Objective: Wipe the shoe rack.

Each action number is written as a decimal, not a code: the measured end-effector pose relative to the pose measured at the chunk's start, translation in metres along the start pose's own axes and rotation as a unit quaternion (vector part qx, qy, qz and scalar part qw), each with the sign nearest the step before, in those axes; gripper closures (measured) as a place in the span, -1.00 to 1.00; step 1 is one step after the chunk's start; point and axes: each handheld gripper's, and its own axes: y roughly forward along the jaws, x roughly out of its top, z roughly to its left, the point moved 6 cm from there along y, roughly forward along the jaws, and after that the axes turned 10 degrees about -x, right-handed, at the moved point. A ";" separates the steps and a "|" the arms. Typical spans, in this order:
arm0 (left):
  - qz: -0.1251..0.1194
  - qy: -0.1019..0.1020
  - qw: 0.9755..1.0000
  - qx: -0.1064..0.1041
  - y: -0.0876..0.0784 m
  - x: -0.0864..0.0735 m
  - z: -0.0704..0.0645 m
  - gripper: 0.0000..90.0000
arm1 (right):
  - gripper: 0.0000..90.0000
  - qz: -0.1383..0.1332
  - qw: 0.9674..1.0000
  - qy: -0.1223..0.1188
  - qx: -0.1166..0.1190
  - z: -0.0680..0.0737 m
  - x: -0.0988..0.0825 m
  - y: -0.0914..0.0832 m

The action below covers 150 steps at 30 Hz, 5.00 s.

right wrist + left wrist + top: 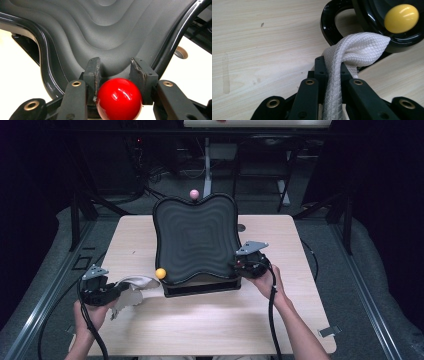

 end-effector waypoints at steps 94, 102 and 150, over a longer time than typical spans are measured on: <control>0.001 0.009 0.998 0.061 0.087 0.194 0.025 0.85 | 0.42 -0.034 0.996 0.059 -0.058 -0.019 -0.002 0.009; 0.014 0.016 0.999 0.040 0.087 0.175 0.019 0.85 | 0.42 -0.040 0.996 0.063 -0.058 -0.019 -0.002 0.009; -0.013 0.035 0.998 -0.040 0.068 0.073 -0.036 0.85 | 0.42 -0.037 0.996 0.057 -0.059 -0.019 -0.002 0.009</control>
